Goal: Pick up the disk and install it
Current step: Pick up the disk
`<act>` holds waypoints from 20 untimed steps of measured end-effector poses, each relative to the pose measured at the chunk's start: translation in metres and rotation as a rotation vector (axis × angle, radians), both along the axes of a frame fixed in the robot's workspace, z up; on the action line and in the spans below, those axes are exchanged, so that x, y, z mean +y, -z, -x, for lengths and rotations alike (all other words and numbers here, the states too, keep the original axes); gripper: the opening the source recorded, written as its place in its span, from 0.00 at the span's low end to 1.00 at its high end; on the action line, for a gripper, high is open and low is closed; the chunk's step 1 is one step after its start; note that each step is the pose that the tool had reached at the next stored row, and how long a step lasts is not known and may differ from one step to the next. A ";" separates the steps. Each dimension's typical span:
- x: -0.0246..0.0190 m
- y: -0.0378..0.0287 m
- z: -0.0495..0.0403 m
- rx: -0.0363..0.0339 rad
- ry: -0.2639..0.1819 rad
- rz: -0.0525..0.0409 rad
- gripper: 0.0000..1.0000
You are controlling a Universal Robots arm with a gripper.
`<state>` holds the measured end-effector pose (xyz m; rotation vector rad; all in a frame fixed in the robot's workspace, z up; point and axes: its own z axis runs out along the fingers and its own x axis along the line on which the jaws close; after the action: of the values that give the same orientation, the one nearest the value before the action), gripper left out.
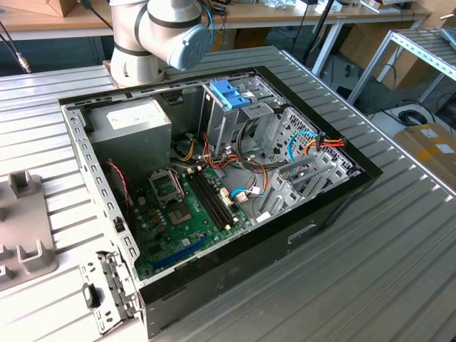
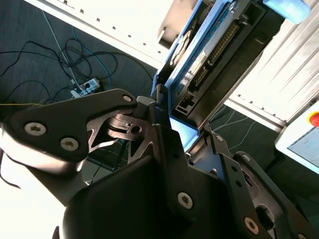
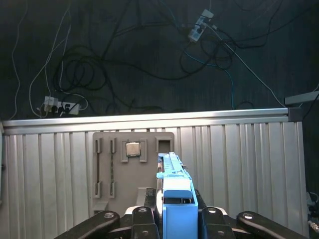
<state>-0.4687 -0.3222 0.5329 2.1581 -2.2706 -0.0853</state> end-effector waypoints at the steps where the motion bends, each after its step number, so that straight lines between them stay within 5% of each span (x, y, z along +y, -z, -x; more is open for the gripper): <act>1: -0.0005 0.0001 0.0000 -0.0002 0.000 -0.0001 0.37; 20: -0.0017 0.0001 -0.0036 -0.0002 0.000 -0.0001 0.37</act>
<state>-0.4651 -0.3239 0.5328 2.1582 -2.2708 -0.0852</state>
